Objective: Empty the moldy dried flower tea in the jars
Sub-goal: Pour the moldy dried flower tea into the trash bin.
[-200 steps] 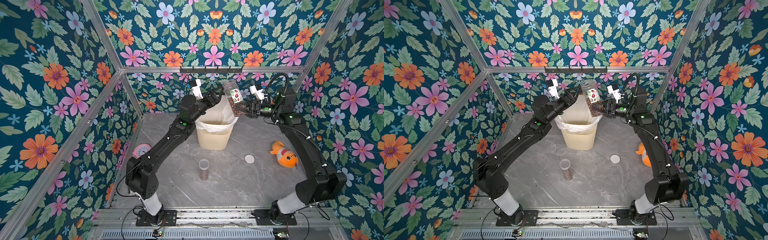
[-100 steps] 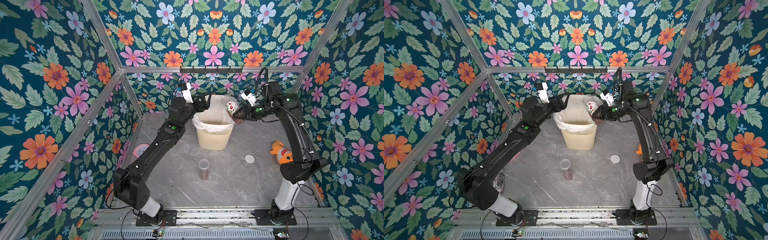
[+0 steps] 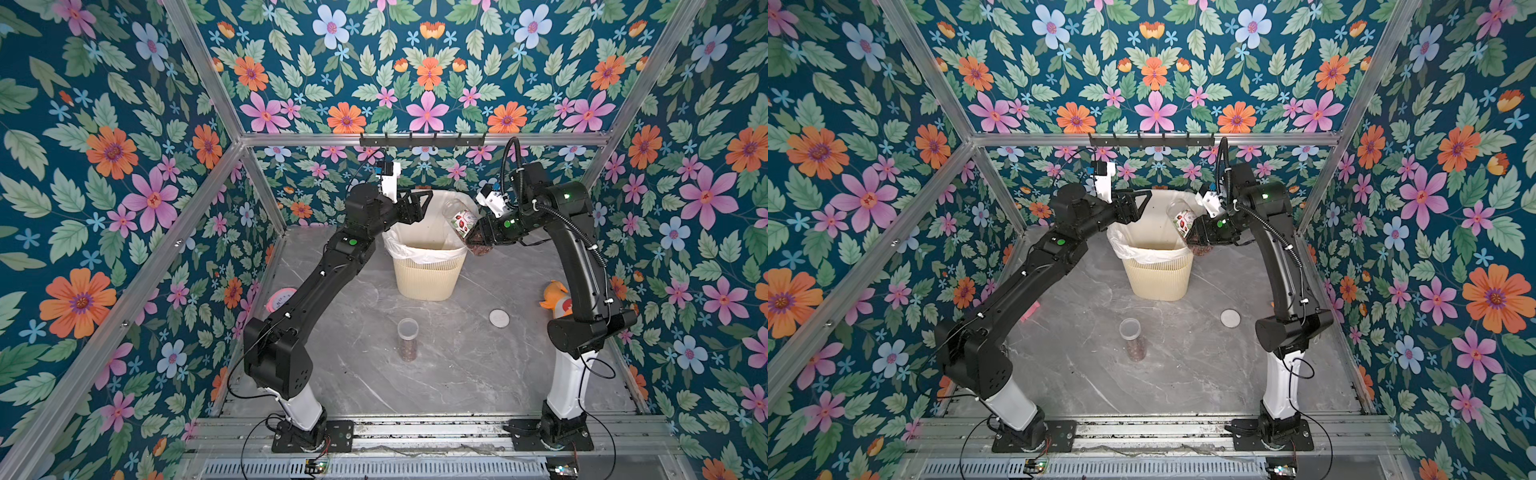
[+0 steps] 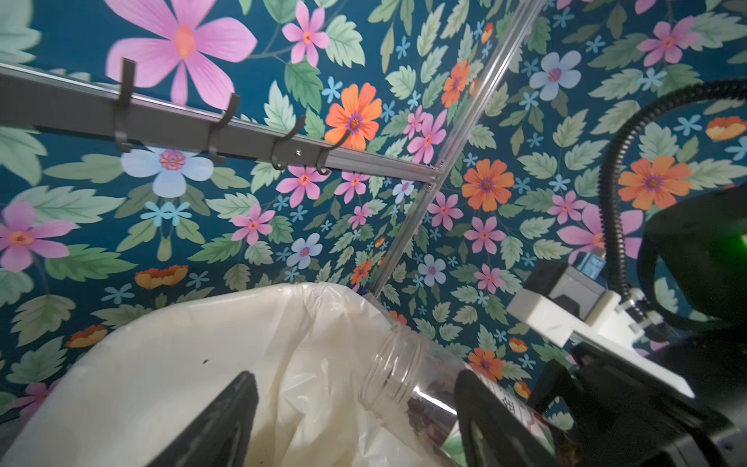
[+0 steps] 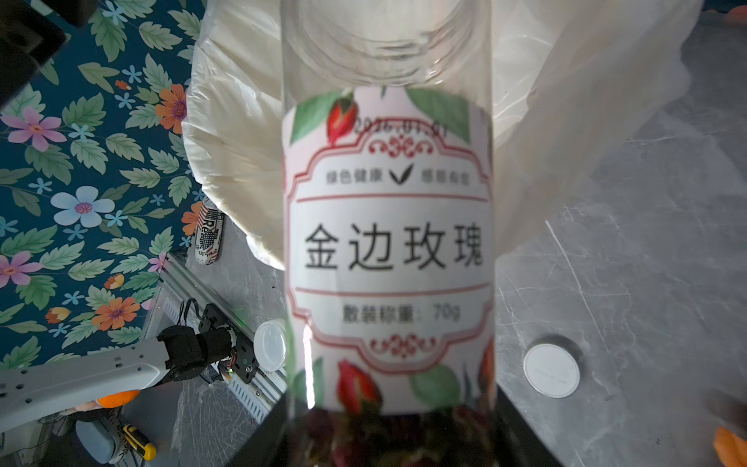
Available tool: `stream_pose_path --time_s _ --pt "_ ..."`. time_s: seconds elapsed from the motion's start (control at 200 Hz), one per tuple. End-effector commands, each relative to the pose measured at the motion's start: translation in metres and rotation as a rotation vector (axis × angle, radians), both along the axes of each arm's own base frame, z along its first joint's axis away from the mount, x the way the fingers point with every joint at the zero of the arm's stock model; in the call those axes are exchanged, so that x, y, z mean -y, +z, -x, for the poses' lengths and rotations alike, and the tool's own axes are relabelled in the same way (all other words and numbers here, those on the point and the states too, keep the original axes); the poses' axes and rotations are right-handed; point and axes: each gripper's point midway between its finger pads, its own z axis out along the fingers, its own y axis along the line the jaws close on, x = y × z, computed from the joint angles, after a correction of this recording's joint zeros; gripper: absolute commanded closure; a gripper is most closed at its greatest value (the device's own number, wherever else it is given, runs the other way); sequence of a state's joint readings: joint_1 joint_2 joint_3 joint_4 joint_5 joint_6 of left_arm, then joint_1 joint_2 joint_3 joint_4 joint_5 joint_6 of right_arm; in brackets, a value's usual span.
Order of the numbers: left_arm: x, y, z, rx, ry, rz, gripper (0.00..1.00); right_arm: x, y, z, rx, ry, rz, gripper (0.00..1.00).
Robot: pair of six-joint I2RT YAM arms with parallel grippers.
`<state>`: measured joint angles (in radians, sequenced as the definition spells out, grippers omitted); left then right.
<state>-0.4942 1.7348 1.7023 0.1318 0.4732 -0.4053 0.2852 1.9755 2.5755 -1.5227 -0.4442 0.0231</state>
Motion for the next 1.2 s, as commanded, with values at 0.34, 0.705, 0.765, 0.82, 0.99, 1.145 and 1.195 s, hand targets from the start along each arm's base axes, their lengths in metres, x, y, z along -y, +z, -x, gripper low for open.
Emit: stream_pose_path --time_s 0.34,0.705,0.765,0.82,0.99,1.145,1.195 --pt "0.050 -0.017 0.006 -0.164 -0.413 -0.002 0.41 -0.007 -0.002 0.016 0.004 0.094 -0.004 0.65" --pt "0.038 -0.034 0.010 -0.341 -0.554 0.041 0.48 -0.010 -0.002 0.019 0.116 0.212 0.034 0.65" --pt "0.040 -0.036 0.013 -0.358 -0.592 0.045 0.49 -0.011 -0.003 0.021 0.124 0.241 0.034 0.65" --pt "0.040 -0.039 0.016 -0.370 -0.618 0.044 0.51 -0.013 -0.004 0.021 0.127 0.258 0.035 0.65" --pt "0.038 -0.038 0.027 -0.361 -0.658 0.040 0.54 -0.015 -0.005 0.017 0.128 0.281 0.033 0.65" --pt "0.037 -0.037 0.032 -0.359 -0.680 0.051 0.58 -0.016 -0.009 0.015 0.117 0.299 0.044 0.65" --pt "0.037 -0.038 0.031 -0.366 -0.680 0.051 0.60 -0.016 -0.011 0.014 0.110 0.296 0.046 0.65"
